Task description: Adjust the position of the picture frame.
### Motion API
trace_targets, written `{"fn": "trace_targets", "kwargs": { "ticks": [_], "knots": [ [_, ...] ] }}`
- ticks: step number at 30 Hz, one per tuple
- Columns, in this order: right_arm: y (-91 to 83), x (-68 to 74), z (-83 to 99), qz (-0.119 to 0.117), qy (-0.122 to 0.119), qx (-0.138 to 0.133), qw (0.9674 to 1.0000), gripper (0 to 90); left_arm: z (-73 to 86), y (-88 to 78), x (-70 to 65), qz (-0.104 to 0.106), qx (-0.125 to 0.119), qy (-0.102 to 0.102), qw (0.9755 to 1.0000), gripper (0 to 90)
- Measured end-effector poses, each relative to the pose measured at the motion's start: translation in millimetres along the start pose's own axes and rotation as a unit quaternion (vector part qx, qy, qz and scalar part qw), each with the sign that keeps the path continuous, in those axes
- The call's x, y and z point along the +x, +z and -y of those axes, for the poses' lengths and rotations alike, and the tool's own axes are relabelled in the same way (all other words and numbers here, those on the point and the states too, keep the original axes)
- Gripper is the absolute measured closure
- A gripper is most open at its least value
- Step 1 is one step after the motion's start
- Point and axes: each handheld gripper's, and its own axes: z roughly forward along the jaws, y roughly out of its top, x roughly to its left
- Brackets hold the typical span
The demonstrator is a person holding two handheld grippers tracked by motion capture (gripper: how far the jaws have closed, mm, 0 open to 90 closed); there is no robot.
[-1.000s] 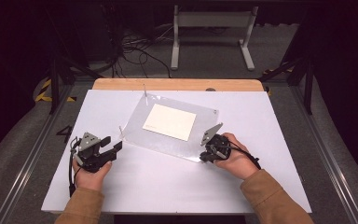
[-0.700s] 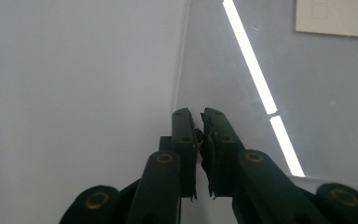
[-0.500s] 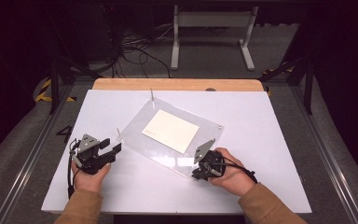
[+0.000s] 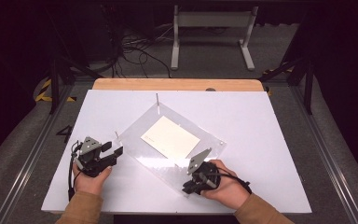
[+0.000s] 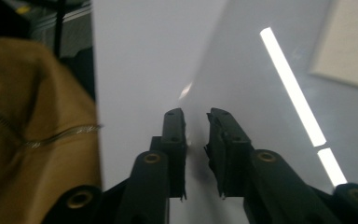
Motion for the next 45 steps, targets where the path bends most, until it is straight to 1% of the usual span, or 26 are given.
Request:
{"fn": "trace_targets", "kwargs": {
  "ticks": [2,3,4,5,6,7,8,10,12,14,16,18,19,20,22,24,27,31,34,35,36,37,40,41,43,45],
  "knots": [
    [-15.1,-17.3,1.1,0.041,0.003,-0.024,0.9988,72.3,0.7,-0.4,0.2,0.0,0.001,0.001,1.0,47.1],
    [-15.1,-17.3,1.1,0.041,0.003,-0.024,0.9988,72.3,1.5,-0.6,0.6,0.0,0.003,0.0,1.0,47.1],
    [-26.2,-31.6,3.2,0.066,0.021,-0.04,0.9968,73.4,2.1,-0.6,1.2,0.0,0.004,0.0,1.0,47.5],
    [-44.1,-56.9,8.6,0.095,0.055,-0.068,0.9916,79.4,2.6,-0.7,1.3,-0.001,0.005,-0.003,1.0,48.4],
    [-50.3,-66.7,11.2,0.105,0.068,-0.076,0.9893,82.1,3.2,-1.3,2.0,-0.003,0.007,-0.003,1.0,49.0],
    [-50.3,-66.7,11.2,0.105,0.068,-0.076,0.9893,82.1,3.2,-1.3,2.0,-0.003,0.007,-0.003,1.0,49.7],
    [-58.0,-79.7,15.1,0.123,0.083,-0.082,0.9855,86.2,3.5,-1.8,2.4,-0.004,0.008,-0.004,0.9999,49.7],
    [-73.1,-110.9,25.8,0.159,0.125,-0.096,0.9745,89.7,4.2,-3.2,3.5,-0.005,0.013,-0.007,0.9999,53.6],
    [-76.4,-124.7,30.9,0.173,0.144,-0.095,0.9698,89.8,5.1,-3.8,4.8,-0.007,0.017,-0.011,0.9998,55.4],
    [-75.6,-142.0,37.8,0.194,0.16,-0.089,0.9637,89.8,6.2,-3.9,5.2,-0.007,0.022,-0.02,0.9995,58.9],
    [-70.7,-152.4,43.3,0.199,0.173,-0.079,0.9614,89.9,7.0,-4.6,6.7,-0.009,0.027,-0.021,0.9994,62.2],
    [-64.6,-159.4,47.9,0.203,0.178,-0.053,0.9614,90.0,7.5,-5.6,7.8,-0.008,0.033,-0.021,0.9992,66.1],
    [-63.1,-160.8,49.5,0.199,0.181,-0.049,0.962,90.0,7.9,-5.9,8.0,-0.01,0.033,-0.024,0.9991,67.5],
    [-62.1,-161.3,51.0,0.195,0.184,-0.046,0.9622,90.0,8.2,-6.3,8.4,-0.011,0.035,-0.025,0.999,69.5],
    [-60.2,-160.5,52.1,0.183,0.185,-0.035,0.965,90.0,9.1,-5.9,10.4,-0.012,0.04,-0.028,0.9987,72.2],
    [-61.0,-158.2,51.3,0.184,0.183,-0.019,0.9656,90.0,9.6,-4.4,12.1,-0.014,0.045,-0.032,0.9984,73.4],
    [-61.4,-155.7,52.2,0.154,0.194,-0.012,0.9689,90.0,10.3,-2.5,13.5,-0.012,0.053,-0.041,0.9977,73.8],
    [-58.6,-143.4,54.7,0.123,0.198,-0.016,0.9723,90.0,11.0,-0.5,16.7,-0.018,0.065,-0.044,0.9968,75.9],
    [-52.5,-127.3,56.4,0.094,0.185,-0.023,0.9779,90.0,12.6,2.1,20.5,-0.027,0.077,-0.051,0.9954,78.1],
    [-52.5,-127.3,56.4,0.094,0.185,-0.023,0.9779,90.0,12.6,2.1,20.5,-0.027,0.077,-0.051,0.9954,78.8],
    [-47.6,-115.4,55.5,0.085,0.172,-0.022,0.9811,90.0,13.7,3.5,23.8,-0.031,0.083,-0.055,0.9946,79.7],
    [-47.6,-115.4,55.5,0.085,0.172,-0.022,0.9811,90.0,13.7,3.5,23.8,-0.031,0.083,-0.055,0.9946,80.9],
    [-40.7,-100.7,52.8,0.063,0.155,-0.022,0.9856,90.0,15.2,3.5,29.9,-0.04,0.089,-0.068,0.9929,83.5],
    [-39.6,-97.3,52.3,0.068,0.154,-0.025,0.9854,90.0,15.5,3.3,31.1,-0.042,0.09,-0.07,0.9926,84.9],
    [-44.7,-91.9,51.3,0.106,0.143,-0.036,0.9834,90.0,16.1,5.3,36.4,-0.053,0.097,-0.078,0.9908,89.0],
    [-52.7,-88.3,51.6,0.126,0.136,-0.057,0.981,90.0,16.0,11.1,38.3,-0.052,0.107,-0.083,0.9894,89.7]
  ]
}}
